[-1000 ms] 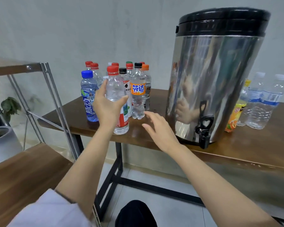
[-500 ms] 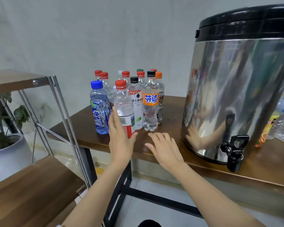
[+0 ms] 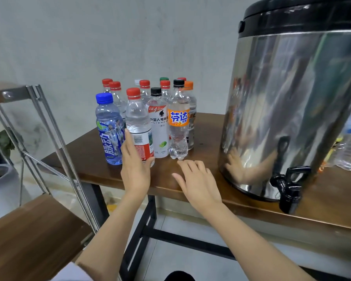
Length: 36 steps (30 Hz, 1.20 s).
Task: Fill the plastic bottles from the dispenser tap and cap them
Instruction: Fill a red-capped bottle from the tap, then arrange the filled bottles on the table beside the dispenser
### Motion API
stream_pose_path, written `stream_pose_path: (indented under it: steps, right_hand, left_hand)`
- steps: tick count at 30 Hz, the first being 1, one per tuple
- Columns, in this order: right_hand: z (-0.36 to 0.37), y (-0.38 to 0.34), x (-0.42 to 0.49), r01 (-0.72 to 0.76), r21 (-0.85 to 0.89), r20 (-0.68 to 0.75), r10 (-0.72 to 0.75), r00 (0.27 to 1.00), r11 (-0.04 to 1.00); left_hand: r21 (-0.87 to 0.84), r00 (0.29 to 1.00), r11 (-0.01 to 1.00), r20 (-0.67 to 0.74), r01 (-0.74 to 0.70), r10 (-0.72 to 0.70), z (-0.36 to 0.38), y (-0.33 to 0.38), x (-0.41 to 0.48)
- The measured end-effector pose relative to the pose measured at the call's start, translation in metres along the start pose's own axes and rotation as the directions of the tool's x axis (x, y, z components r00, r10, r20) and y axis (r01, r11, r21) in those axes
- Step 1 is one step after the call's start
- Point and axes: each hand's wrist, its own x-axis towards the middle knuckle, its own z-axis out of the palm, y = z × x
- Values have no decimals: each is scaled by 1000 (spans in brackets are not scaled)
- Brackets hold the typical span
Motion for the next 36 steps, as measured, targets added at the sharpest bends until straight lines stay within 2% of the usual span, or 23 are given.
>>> stream_pose_path:
  steps: [6,11,16,19,23,28,31,36]
  right_hand:
    - [-12,3,-8,89,8,-24,-89,996,996]
    - [-52,13,-36,192,35,-156,-184,970,981]
    - [-112,26,-81,301,-11,-346,-286,893,953]
    - [-150,45,-104,317,-70,-463,-312,829,946]
    - [-185,93,-129,222,-141,-554,-263,790,965]
    - [-204,174,-150,21,-238,-573,-158,805,971]
    - [-206,225,-159,-97,-278,-554,-77,829,956]
    - [-203,300,-163,-299,-291,-456,143,879,909]
  left_hand:
    - [-67,1000,998,21,-11,13,-10,5,-23]
    - [-169,982,969,34,-177,185,-30,37,-66]
    - [-377,935,863,-31,-337,352,-44,91,-107]
    - [-480,900,776,-74,-409,429,-45,132,-127]
    - [-571,858,674,-111,-468,502,-34,188,-153]
    - [-649,789,579,-54,-494,613,9,248,-196]
    - [-654,757,600,64,-460,650,53,275,-219]
    - [-574,708,700,271,-425,652,132,303,-231]
